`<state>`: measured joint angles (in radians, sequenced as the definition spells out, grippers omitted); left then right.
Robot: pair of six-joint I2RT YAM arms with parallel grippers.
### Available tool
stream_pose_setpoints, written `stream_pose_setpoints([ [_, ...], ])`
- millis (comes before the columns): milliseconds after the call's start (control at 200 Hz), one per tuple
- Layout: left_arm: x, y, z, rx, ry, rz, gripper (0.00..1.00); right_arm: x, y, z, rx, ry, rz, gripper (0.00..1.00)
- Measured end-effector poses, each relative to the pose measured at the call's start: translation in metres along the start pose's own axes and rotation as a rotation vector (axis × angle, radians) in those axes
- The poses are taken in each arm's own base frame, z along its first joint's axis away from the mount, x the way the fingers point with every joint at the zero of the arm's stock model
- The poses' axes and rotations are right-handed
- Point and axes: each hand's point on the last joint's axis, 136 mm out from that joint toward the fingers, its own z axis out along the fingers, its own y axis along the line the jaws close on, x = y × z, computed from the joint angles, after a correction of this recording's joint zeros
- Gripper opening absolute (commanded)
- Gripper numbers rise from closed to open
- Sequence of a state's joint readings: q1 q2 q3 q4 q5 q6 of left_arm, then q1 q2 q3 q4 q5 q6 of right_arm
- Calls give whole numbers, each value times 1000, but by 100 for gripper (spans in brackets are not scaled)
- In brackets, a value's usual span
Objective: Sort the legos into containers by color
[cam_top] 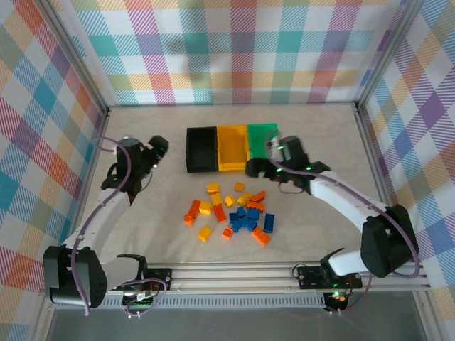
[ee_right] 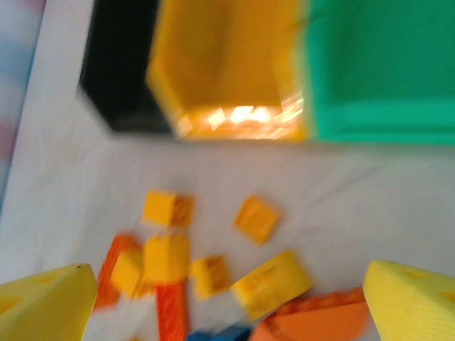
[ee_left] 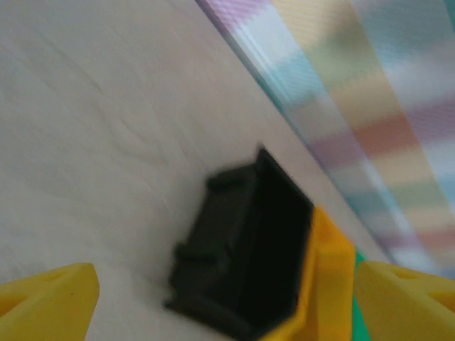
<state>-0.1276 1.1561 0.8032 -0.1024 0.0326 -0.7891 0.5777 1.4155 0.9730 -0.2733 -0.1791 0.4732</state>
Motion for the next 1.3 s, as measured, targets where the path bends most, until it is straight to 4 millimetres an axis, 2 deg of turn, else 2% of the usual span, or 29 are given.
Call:
stream_pose_setpoints([
  [80, 26, 4, -2, -30, 89, 28, 100, 43, 42, 25, -14, 130, -146, 94],
  [170, 41, 23, -5, -98, 145, 33, 100, 93, 74, 50, -14, 260, -280, 92],
  [270, 55, 42, -13, -144, 181, 36, 100, 140, 91, 67, 4, 359, -392, 92],
  [370, 63, 54, -24, -168, 199, 38, 100, 167, 96, 75, 28, 413, -465, 91],
  [680, 67, 58, -30, -174, 205, 39, 100, 192, 110, 93, 92, 434, -610, 84],
  [970, 73, 66, -29, -189, 220, 38, 100, 192, 114, 107, 136, 424, -688, 75],
  [1300, 73, 66, -29, -190, 221, 38, 100, 198, 109, 115, 145, 447, -697, 59],
])
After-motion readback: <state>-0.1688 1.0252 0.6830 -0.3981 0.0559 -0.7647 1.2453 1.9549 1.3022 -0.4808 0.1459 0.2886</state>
